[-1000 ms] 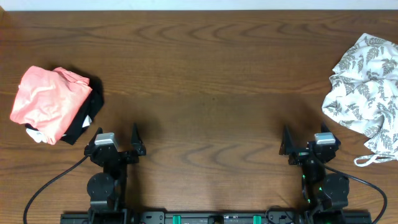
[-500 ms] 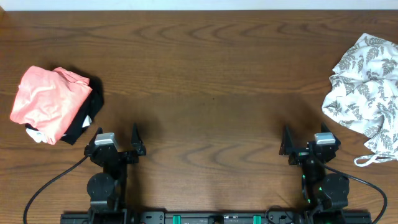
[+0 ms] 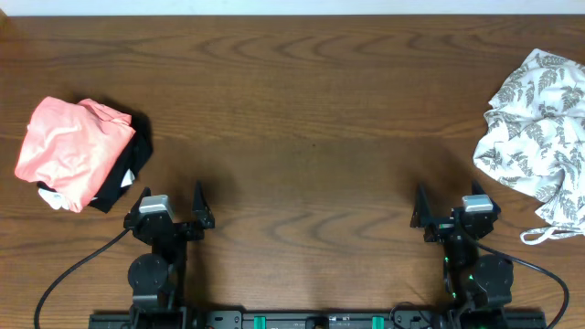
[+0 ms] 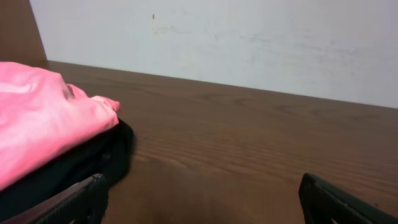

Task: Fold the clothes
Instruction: 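Move the right gripper toward the white fern-print bag at right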

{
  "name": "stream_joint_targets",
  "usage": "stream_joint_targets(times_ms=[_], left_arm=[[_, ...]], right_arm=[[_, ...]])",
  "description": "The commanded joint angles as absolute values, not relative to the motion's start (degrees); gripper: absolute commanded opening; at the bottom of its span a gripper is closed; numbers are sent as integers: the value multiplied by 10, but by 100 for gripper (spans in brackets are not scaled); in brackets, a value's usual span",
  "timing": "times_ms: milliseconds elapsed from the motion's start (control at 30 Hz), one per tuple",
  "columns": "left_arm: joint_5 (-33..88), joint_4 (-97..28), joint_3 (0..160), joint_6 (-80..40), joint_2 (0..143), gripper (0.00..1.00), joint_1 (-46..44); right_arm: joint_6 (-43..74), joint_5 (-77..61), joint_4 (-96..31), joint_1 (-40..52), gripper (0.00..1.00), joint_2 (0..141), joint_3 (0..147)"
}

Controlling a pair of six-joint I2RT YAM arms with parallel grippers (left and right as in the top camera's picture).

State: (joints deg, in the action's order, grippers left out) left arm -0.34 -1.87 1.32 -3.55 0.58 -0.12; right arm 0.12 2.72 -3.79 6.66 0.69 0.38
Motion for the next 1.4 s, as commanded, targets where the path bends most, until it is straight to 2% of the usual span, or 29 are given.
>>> stream_joint_targets(times_ms=[0,700,867,1100,1367], left_arm=[[-9,-42,2,-30,3,98,-4],[-9,-42,2,-30,3,98,-4],[1,-44,16,-63,4,98,-4],[8,-126,137,-63,73,98,-4],[8,-261,329,-63,275,98,-3]], right_arm=[[-7,26,-41,64,99,4,3],[-7,25,-41,64,99,4,3],[31,37,-46,64,99,4,17],[31,77,-145,64,99,63,150],[31,89,-288,64,99,306,373]])
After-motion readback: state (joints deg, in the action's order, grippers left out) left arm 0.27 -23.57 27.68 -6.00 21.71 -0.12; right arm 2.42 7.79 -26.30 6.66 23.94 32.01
